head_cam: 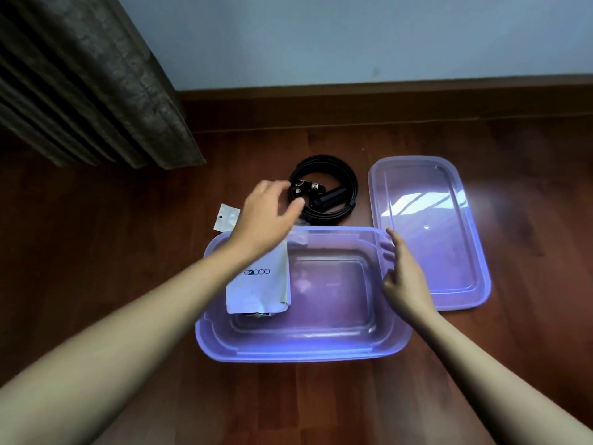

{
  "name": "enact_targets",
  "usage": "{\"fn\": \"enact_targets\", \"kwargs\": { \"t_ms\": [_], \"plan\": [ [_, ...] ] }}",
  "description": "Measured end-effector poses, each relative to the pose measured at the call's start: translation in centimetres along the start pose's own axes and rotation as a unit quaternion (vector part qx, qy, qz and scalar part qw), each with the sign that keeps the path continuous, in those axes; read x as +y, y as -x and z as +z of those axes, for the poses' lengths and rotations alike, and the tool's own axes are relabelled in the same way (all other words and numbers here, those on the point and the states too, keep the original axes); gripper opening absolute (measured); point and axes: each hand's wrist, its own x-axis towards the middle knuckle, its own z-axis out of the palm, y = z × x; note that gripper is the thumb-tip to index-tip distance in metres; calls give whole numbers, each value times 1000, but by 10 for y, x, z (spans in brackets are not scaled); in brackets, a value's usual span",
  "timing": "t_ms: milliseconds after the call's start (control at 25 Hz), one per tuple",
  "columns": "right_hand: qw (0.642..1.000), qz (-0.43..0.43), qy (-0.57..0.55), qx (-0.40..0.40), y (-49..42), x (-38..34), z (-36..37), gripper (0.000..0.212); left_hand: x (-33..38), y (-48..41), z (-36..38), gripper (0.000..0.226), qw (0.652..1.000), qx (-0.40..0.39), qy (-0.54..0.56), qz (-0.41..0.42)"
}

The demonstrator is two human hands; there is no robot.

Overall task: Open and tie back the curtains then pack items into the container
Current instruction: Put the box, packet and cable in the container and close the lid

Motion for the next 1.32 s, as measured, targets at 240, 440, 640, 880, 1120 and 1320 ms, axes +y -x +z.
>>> {"fn": "enact_targets", "kwargs": {
  "t_ms": [240,440,640,880,1120,1320],
  "plan": [
    [1000,4,-16,5,2,1,1,76,-17,-113,50,99,973,-162,-36,-161],
    [999,14,-38,-1,1,-1,1,77,-26,-135,73,63,976,-119,-159,-91],
    [999,21,-46,3,-2,3,-1,74,-13,-135,78,40,972,-77,-215,-59],
    [991,23,-133,0,-3,6,0,47,-3,-119,33,35,998,-10,-57,21],
    [953,48,-300,-3,-2,6,-2,34,21,-32,13,44,940,-186,-88,271],
    [956,66,-287,-13,0,8,0,36,12,19,59,24,874,-180,-323,317]
  ]
}}
